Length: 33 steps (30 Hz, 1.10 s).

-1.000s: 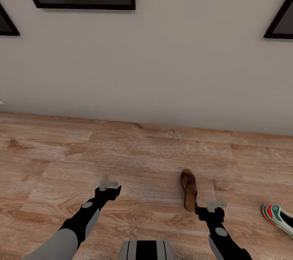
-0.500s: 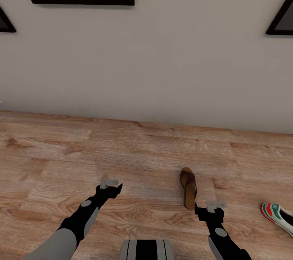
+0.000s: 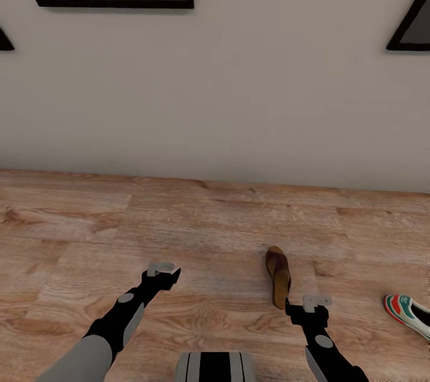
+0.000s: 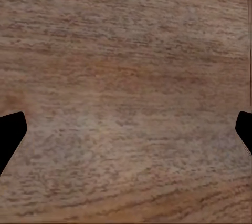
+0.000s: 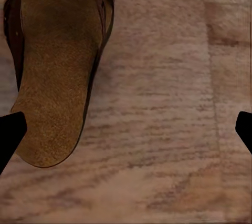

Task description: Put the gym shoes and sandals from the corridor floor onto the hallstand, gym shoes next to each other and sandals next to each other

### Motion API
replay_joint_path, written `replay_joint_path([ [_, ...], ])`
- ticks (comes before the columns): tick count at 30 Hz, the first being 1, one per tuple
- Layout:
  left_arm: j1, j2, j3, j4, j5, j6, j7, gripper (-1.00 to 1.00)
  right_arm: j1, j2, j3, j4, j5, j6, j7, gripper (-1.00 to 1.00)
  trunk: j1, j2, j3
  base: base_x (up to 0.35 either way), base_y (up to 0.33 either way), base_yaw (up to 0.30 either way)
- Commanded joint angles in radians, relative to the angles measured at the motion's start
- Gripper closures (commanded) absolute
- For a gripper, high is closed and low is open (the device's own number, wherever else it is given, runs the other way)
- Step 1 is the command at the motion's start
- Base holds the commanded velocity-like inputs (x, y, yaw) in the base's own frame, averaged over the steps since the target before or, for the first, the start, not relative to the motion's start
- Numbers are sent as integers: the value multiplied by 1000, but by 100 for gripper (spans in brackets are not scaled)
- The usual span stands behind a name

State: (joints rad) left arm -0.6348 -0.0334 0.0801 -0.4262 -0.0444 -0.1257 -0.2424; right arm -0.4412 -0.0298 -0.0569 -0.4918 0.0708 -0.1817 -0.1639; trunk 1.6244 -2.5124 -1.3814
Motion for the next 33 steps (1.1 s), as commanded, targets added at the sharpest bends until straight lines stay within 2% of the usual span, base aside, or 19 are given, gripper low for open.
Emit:
replay_joint_path([
  [1,0,-1,8,1,-5,-2,-7,-100,-1,1,-3,1,7,-3,-2,-100,0,0,-1,62,125,-243],
  [9,5,-1,4,-14,-5,-13,-8,-100,-1,1,-3,1,7,-2,-3,-100,0,0,-1,21,42,-102],
  [10,7,0,7,-66,-4,-35,-9,-100,-1,1,-3,1,7,-2,-3,-100,0,0,-1,3,5,-14],
  [17,8,0,9,-146,-3,-58,-6,-100,-1,1,-3,1,7,-2,-3,-100,0,0,-1,1,3,-6],
  [18,9,0,9,-181,-2,-59,-5,-100,-1,1,-3,1,7,-2,-3,-100,0,0,-1,0,1,-1],
  [26,9,0,6,-211,-3,-58,-5,-100,-1,1,-3,2,7,-2,-3,-100,0,0,-1,0,1,0],
  [33,9,0,3,-213,-3,-59,-5,-100,-1,3,-3,2,7,-3,-3,-100,0,0,-1,0,197,0],
])
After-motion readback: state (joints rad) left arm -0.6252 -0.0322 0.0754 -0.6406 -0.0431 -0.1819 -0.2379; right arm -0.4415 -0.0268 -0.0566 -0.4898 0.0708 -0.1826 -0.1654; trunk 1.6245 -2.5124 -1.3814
